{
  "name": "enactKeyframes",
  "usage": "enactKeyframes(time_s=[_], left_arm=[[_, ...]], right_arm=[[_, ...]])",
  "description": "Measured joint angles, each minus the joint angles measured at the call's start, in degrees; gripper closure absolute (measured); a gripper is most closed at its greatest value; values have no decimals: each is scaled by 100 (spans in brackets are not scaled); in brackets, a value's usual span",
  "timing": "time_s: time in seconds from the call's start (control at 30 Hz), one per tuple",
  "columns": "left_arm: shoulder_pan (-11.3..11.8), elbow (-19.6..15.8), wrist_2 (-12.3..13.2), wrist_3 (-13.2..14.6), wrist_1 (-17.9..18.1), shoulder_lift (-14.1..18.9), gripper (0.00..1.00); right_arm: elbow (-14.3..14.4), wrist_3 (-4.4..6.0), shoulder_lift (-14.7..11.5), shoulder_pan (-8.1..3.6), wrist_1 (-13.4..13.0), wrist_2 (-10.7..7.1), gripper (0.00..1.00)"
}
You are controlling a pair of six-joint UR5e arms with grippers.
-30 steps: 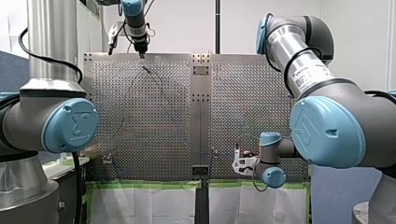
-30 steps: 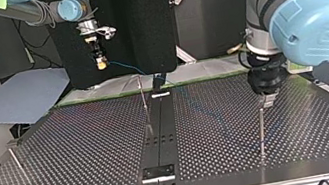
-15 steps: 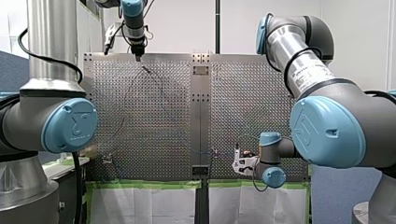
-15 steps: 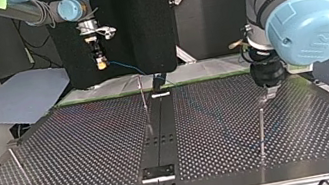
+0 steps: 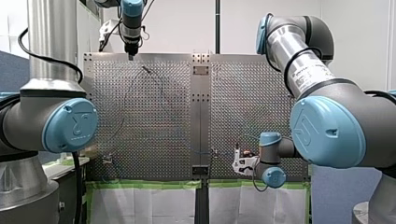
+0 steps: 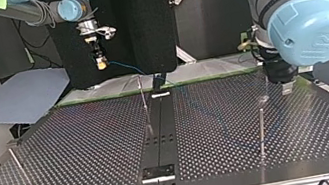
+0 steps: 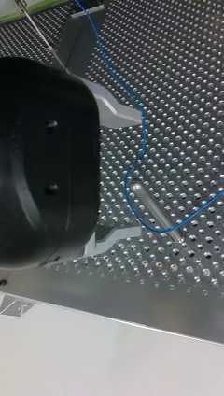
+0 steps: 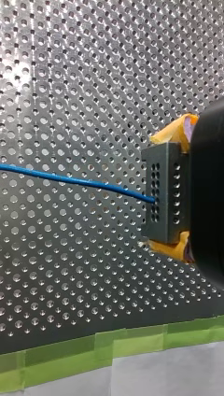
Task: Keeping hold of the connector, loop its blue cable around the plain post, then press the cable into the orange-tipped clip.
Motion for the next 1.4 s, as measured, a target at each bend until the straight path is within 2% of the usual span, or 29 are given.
enactKeyframes(time_s=[0.5, 0.63, 0.83, 1.03, 1.27, 1.4], left_arm=[[-1, 0, 5, 17, 18, 4, 0], [-26, -2, 107, 105, 120, 7, 0], [-48, 1, 377, 365, 384, -6, 0], [-179, 2, 681, 668, 684, -98, 0], [-462, 51, 1053, 1056, 1075, -245, 0], [-683, 226, 1002, 1285, 1302, -455, 0]], right_arm=[[0, 0, 0, 1, -17, 0, 100], [-1, -1, 0, 1, -8, 0, 100], [1, -8, 0, 1, 23, 0, 100], [1, 18, 0, 0, 41, 0, 100], [0, 46, 0, 0, 48, 0, 100], [0, 63, 0, 0, 43, 0, 100]])
